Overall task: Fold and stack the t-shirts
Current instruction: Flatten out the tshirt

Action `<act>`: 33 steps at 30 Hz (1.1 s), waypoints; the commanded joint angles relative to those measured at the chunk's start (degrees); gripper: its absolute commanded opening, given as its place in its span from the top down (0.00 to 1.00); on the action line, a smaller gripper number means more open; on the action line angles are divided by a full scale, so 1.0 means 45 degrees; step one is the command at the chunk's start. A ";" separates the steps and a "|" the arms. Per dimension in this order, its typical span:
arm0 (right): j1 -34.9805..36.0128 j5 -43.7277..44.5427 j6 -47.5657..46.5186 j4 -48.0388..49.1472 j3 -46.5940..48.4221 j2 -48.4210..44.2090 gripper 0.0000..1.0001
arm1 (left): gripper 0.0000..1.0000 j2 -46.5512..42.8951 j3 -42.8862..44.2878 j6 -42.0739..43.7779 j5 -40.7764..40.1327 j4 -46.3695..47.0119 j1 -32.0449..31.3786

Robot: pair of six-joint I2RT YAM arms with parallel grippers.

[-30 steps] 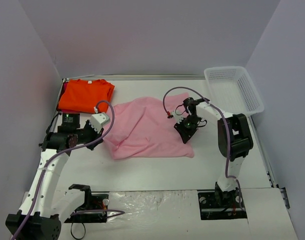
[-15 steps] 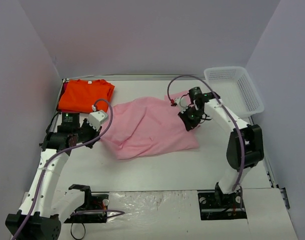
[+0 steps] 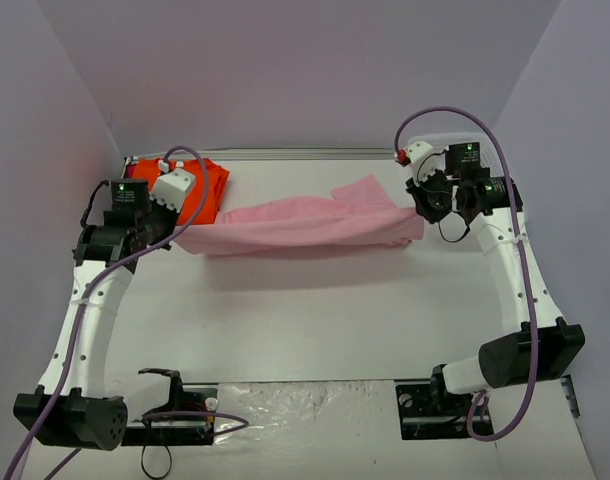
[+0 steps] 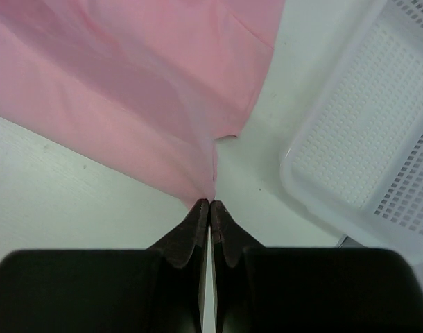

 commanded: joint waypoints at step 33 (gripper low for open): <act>-0.0839 0.0353 0.0463 -0.1612 0.5101 -0.1077 1.00 | 0.98 0.0304 0.5961 -0.1250 -0.1140 -0.0438 0.0266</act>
